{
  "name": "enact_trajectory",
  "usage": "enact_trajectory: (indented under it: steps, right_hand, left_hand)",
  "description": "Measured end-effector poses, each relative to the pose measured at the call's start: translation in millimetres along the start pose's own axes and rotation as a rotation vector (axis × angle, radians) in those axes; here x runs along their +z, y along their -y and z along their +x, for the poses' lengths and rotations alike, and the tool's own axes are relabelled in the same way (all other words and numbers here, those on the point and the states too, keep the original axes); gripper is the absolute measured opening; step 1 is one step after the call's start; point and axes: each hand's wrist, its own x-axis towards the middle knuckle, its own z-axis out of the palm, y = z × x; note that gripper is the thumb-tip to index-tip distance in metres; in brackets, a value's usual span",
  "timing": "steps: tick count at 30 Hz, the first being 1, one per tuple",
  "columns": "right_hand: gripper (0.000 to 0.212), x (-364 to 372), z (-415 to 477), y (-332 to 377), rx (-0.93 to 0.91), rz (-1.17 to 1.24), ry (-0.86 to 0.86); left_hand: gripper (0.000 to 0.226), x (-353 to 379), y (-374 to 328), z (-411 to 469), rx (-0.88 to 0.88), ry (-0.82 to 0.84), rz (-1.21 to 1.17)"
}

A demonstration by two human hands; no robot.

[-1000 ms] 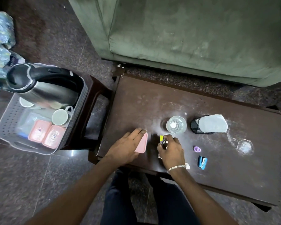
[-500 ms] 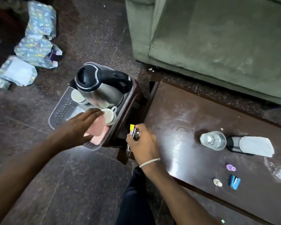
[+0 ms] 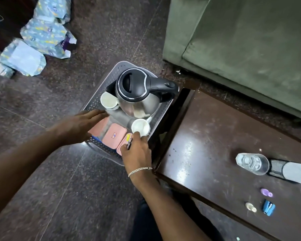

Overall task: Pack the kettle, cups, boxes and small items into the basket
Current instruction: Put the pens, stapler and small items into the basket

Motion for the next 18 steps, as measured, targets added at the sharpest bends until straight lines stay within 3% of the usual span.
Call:
enact_trajectory:
  steps: [9, 18]
  right_hand:
    - [0.038, 18.3, 12.8, 11.9, 0.131, -0.11, -0.019]
    - [0.039, 28.2, 18.8, 5.4, 0.154, -0.122, -0.024]
  left_hand:
    - [0.117, 7.3, 15.2, 18.7, 0.081, 0.101, 0.055]
    - [0.108, 9.4, 17.1, 24.4, 0.165, 0.051, 0.062]
